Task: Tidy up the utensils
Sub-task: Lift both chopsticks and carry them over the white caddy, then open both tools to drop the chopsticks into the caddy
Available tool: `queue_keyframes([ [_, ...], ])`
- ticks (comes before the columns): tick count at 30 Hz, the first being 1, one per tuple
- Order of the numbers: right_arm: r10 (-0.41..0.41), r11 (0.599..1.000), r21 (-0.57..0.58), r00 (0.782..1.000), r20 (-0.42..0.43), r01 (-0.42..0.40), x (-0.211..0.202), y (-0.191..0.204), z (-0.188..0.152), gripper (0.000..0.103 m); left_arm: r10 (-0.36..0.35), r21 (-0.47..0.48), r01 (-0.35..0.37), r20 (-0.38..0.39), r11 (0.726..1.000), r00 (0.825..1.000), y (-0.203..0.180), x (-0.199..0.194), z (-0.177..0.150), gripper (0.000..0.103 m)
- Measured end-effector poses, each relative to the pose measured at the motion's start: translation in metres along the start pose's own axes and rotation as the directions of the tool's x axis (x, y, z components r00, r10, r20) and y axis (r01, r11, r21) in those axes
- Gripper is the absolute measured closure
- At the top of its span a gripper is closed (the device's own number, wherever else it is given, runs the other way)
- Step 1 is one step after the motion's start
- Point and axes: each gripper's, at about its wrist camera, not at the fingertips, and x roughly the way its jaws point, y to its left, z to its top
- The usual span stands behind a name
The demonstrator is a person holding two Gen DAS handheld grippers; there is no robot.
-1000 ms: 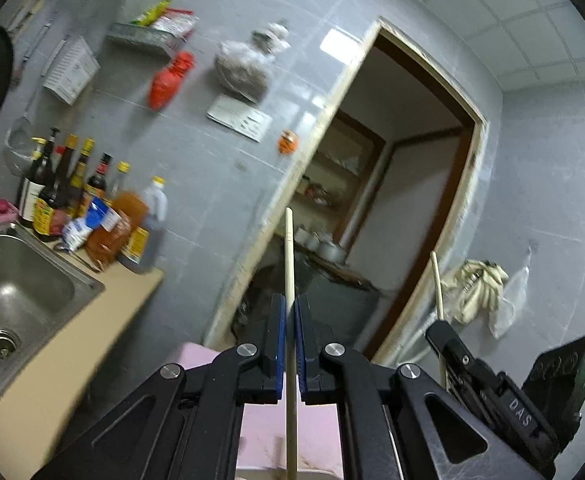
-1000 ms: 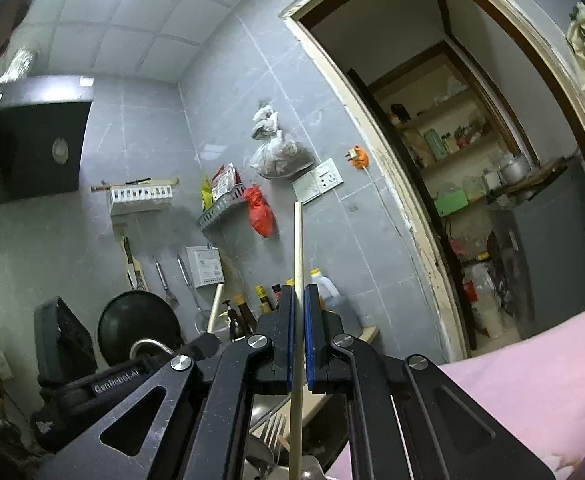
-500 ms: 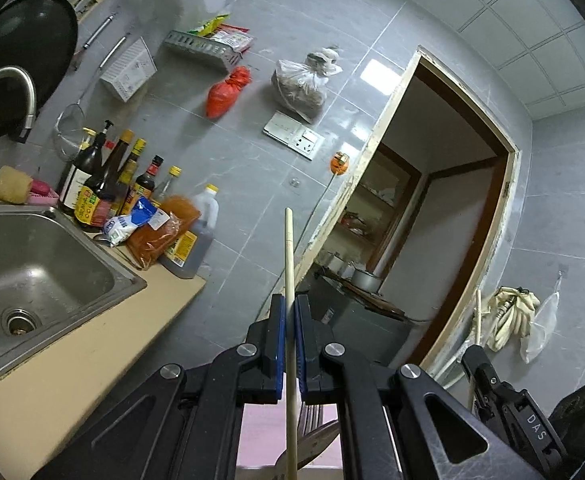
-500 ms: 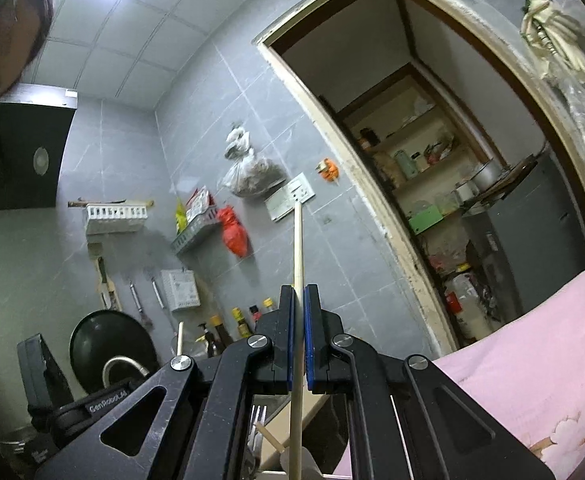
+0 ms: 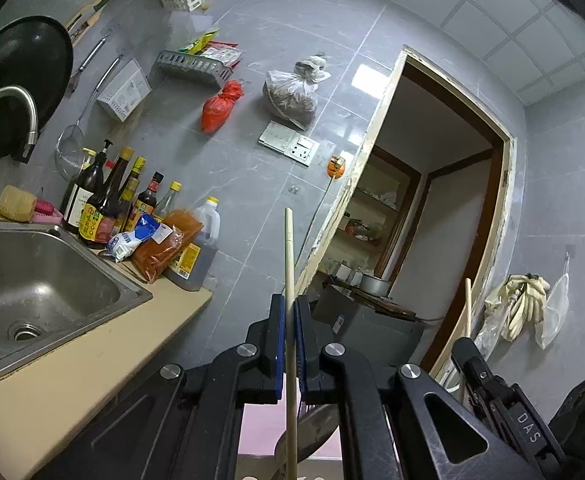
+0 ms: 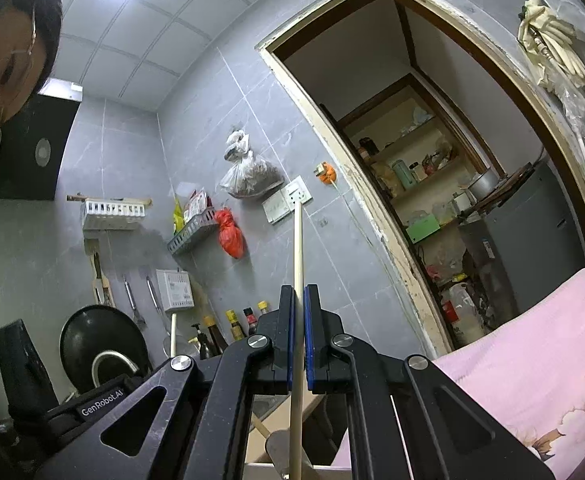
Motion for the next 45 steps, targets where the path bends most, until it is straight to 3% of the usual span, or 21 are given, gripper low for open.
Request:
queue_keyframes([
  [18, -0.032, 0.997, -0.064, 0.999, 0.002, 0.032, -0.007, -0.005, -0.005, 0.099, -0.008, 0.084, 0.007, 0.02, 0.996, 1.0, -0.009, -0.001, -0.013, 0.098],
  [31, -0.041, 0.996, -0.084, 0.998, -0.042, 0.037, -0.008, -0.009, -0.006, 0.098, -0.018, 0.114, 0.02, -0.025, 0.993, 1.0, -0.012, -0.002, -0.018, 0.097],
  [35, -0.045, 0.997, -0.068, 0.997, -0.061, 0.041, -0.008, -0.011, -0.007, 0.085, -0.012, 0.121, 0.018, -0.046, 0.992, 0.999, -0.013, -0.002, -0.019, 0.088],
  [41, -0.058, 0.996, -0.066, 0.997, -0.06, 0.054, -0.011, -0.011, -0.004, 0.083, 0.003, 0.097, 0.003, -0.057, 0.995, 0.998, -0.008, -0.006, -0.018, 0.075],
  [45, -0.078, 0.995, -0.063, 0.995, -0.069, 0.074, -0.013, -0.009, 0.002, 0.073, 0.014, 0.101, -0.008, -0.064, 0.995, 0.998, -0.009, -0.008, -0.015, 0.065],
])
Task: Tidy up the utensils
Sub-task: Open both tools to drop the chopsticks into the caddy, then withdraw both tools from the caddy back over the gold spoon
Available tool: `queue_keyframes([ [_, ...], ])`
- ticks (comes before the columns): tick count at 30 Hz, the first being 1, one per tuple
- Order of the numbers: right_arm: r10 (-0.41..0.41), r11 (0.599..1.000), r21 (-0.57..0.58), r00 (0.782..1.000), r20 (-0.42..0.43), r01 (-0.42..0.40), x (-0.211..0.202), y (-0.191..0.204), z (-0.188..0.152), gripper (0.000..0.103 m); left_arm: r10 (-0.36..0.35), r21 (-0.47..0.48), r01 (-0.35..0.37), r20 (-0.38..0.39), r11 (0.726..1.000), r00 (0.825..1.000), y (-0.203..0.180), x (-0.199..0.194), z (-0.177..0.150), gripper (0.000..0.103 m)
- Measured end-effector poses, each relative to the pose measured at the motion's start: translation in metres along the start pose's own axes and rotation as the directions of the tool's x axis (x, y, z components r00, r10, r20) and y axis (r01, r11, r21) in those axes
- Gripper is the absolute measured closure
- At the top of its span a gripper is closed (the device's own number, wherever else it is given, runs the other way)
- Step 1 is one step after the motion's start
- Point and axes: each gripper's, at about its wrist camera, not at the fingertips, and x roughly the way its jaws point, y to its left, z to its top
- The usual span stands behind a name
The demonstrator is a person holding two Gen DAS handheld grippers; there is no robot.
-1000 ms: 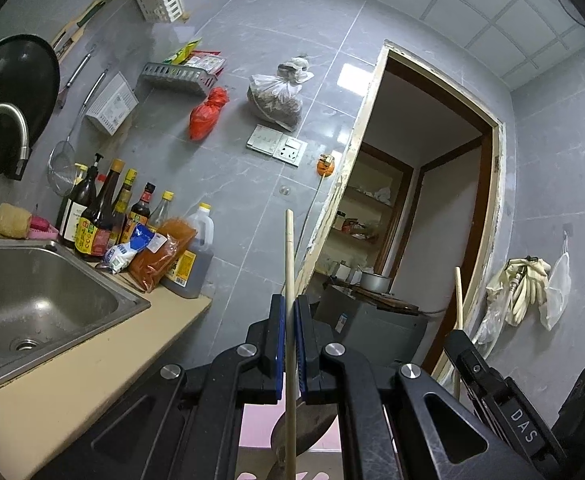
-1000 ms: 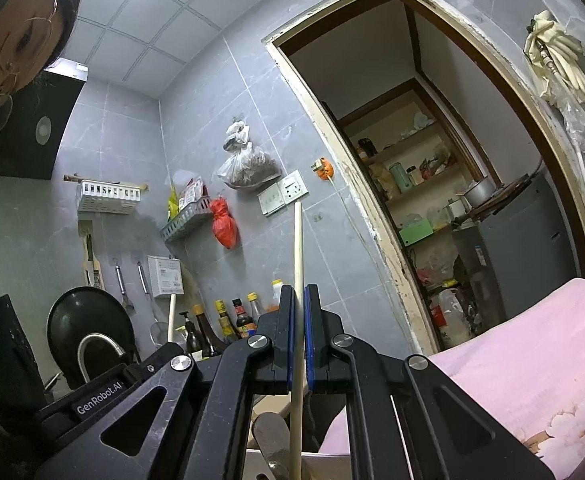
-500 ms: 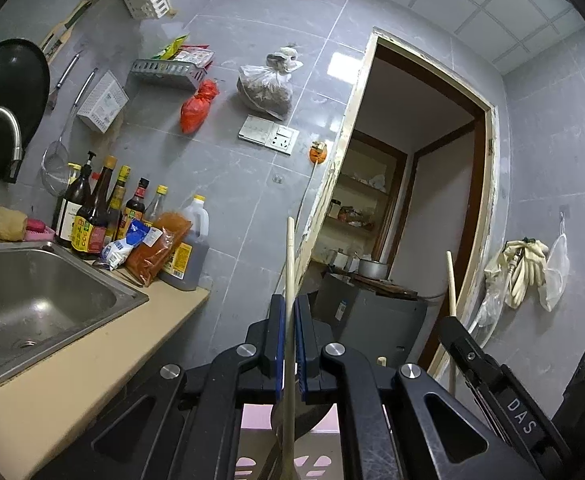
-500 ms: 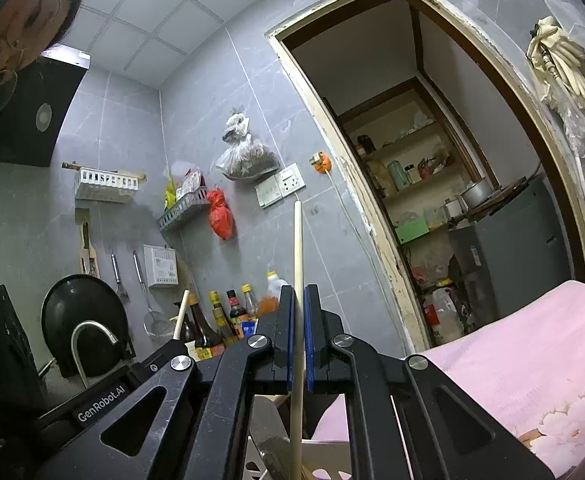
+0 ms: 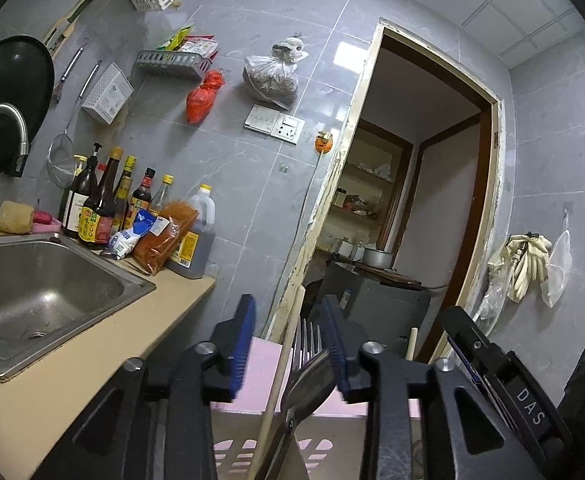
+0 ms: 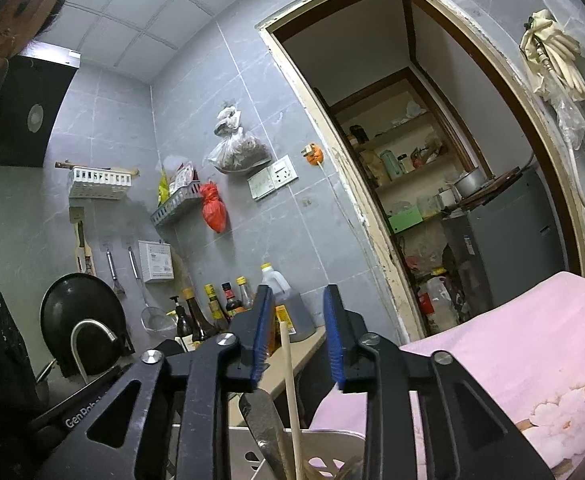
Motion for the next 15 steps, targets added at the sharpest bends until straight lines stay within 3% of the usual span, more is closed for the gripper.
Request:
queue_keyframes([
  [4, -0.027, 1.0, -0.014, 1.0, -0.012, 0.027, -0.004, 0.001, 0.015, 0.07, 0.017, 0.014, -0.016, -0.01, 1.0, 1.0, -0.004, -0.005, 0.011, 0.062],
  [8, -0.073, 0.997, -0.031, 0.996, -0.054, 0.072, -0.013, -0.002, 0.036, 0.049, 0.039, 0.046, -0.037, -0.043, 0.998, 0.998, -0.014, -0.011, 0.025, 0.047],
  [10, -0.101, 0.994, -0.055, 0.991, -0.083, 0.097, -0.02, -0.005, 0.05, 0.046, 0.05, 0.062, -0.046, -0.066, 0.997, 0.997, -0.021, -0.015, 0.034, 0.041],
  [15, -0.174, 0.98, -0.121, 0.973, -0.155, 0.156, -0.039, -0.021, 0.083, 0.025, 0.073, 0.096, -0.06, -0.135, 0.994, 0.988, -0.041, -0.021, 0.048, 0.01],
])
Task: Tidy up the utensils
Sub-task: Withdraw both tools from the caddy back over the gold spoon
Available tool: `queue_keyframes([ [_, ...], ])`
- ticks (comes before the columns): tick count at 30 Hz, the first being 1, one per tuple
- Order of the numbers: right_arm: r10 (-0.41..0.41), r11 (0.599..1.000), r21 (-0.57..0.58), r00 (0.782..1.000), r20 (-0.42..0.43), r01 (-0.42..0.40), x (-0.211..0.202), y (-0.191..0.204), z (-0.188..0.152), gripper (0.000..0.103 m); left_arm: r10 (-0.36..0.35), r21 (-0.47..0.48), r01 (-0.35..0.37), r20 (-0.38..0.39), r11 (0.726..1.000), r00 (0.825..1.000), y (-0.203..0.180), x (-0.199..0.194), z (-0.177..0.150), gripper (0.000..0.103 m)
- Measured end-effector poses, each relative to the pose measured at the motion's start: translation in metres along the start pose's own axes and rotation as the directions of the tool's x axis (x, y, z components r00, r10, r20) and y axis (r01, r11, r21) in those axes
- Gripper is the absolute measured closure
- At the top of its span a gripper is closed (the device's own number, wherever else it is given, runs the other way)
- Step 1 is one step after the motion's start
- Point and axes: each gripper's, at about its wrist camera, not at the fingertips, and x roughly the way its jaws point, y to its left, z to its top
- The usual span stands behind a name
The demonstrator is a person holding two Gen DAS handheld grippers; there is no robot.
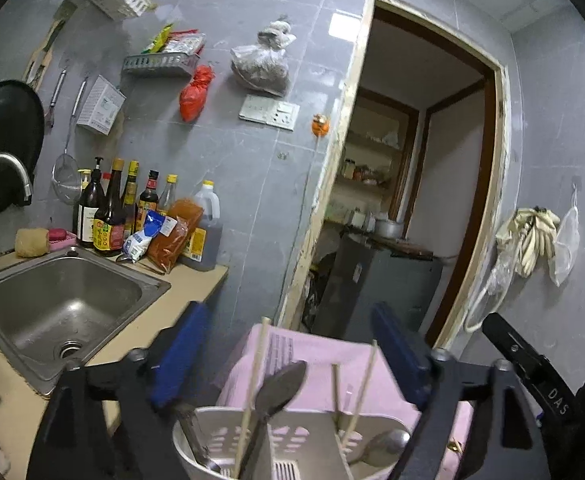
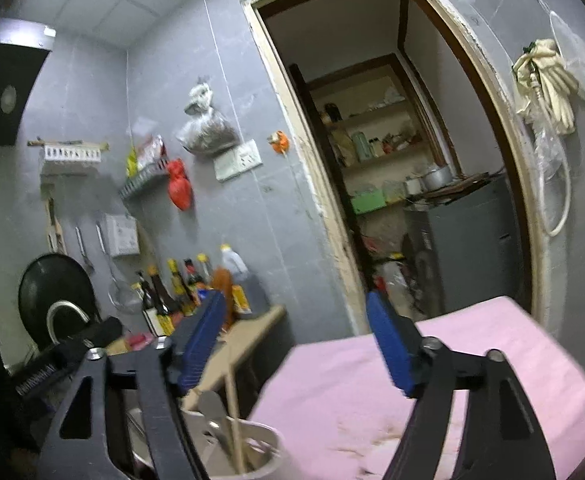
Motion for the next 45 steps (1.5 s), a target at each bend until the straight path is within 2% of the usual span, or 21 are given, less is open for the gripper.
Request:
queue_keyframes([
  [2, -0.027, 0.999, -0.022, 0.999, -0.023, 0.026, -0.008, -0.009, 0.011, 0.019, 0.007, 0.031, -0.006, -0.023, 0.999, 1.0, -0.013, -0.005, 0.002, 0.004],
  [4, -0.05, 0.998, -0.043, 0.998, -0.048, 0.048, -0.018, -0.022, 0.022, 0.011, 0.007, 0.059, -0.004, -0.041, 0.998, 0.999, -0.025, -0.007, 0.002, 0.002],
  [5, -0.058, 0.997, -0.05, 0.997, -0.059, 0.055, -0.023, -0.028, 0.026, 0.007, 0.0, 0.081, 0.005, -0.057, 0.997, 0.998, -0.035, -0.009, 0.002, 0.002],
  [8, -0.084, 0.994, -0.08, 0.994, -0.075, 0.078, -0.04, -0.046, 0.039, 0.005, -0.044, 0.125, 0.055, -0.09, 0.991, 0.995, -0.06, -0.016, -0.001, 0.002],
  [9, -0.09, 0.992, -0.096, 0.993, -0.077, 0.083, -0.047, -0.052, 0.043, 0.001, -0.058, 0.135, 0.07, -0.092, 0.988, 0.994, -0.068, -0.019, -0.001, 0.002],
  [17, -0.141, 0.983, -0.132, 0.986, -0.093, 0.128, -0.088, -0.096, 0.069, 0.001, -0.107, 0.167, 0.122, -0.097, 0.978, 0.99, -0.126, -0.033, -0.009, 0.001],
  [25, -0.179, 0.975, -0.157, 0.977, -0.112, 0.16, -0.106, -0.145, 0.076, 0.001, -0.13, 0.208, 0.167, -0.179, 0.964, 0.975, -0.173, -0.029, -0.035, 0.001],
  [27, -0.192, 0.97, -0.175, 0.974, -0.123, 0.17, -0.106, -0.158, 0.073, 0.001, -0.149, 0.203, 0.194, -0.221, 0.96, 0.964, -0.184, -0.024, -0.047, 0.001],
  [35, -0.237, 0.964, -0.183, 0.933, -0.271, 0.192, -0.094, -0.208, 0.044, 0.001, -0.154, 0.168, 0.223, -0.348, 0.96, 0.925, -0.204, 0.007, -0.092, 0.001],
  [43, -0.22, 0.971, -0.174, 0.903, -0.37, 0.165, -0.083, -0.239, -0.002, 0.002, -0.147, 0.119, 0.222, -0.451, 0.968, 0.88, -0.198, 0.046, -0.132, 0.001],
  [45, -0.206, 0.975, -0.164, 0.894, -0.397, 0.152, -0.078, -0.242, -0.015, 0.003, -0.148, 0.11, 0.225, -0.473, 0.968, 0.869, -0.197, 0.053, -0.142, 0.004],
])
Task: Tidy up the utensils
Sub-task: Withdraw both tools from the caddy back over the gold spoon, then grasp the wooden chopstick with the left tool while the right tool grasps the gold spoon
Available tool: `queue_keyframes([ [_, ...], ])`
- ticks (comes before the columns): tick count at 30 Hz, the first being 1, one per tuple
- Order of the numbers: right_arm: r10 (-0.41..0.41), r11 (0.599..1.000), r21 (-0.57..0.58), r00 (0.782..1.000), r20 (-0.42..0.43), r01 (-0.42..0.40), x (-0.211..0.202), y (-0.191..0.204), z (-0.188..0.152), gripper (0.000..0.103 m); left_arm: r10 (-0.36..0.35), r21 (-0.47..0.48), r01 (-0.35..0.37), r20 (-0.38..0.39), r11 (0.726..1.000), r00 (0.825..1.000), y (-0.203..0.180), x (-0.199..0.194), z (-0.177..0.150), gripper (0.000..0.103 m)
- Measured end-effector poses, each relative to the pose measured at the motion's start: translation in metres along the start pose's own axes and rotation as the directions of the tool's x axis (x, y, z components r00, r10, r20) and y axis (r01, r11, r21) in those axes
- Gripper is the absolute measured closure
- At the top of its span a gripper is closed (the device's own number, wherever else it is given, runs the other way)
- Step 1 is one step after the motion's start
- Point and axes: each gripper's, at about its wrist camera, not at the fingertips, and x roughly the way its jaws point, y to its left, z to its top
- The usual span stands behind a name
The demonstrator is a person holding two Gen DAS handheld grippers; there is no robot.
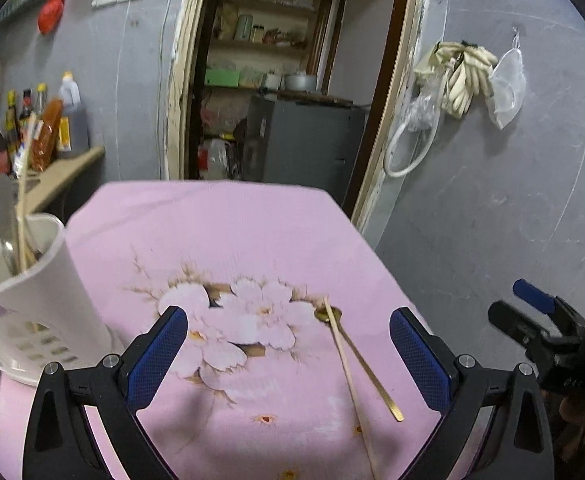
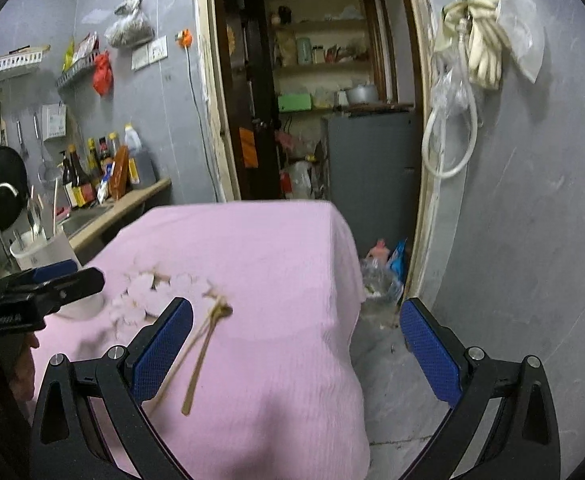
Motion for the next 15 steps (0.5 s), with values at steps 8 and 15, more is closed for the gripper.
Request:
queue_keyframes([
  [8, 0.101, 0.995, 0.014, 0.983, -0.154, -0.1, 0.056, 0.02, -0.03, 0.038, -0.026, -0.044, 0.022, -0.088, 0.999, 0.996, 0.013, 0.03, -0.013, 0.021],
  [15, 0.115, 0.989, -0.057, 0.957, -0.267, -0.135, 0.085, 0.051, -0.044, 0.055, -0.034, -0.075, 0.025, -0.119, 0.997, 0.992, 0.02, 0.044, -0.018, 0.022],
])
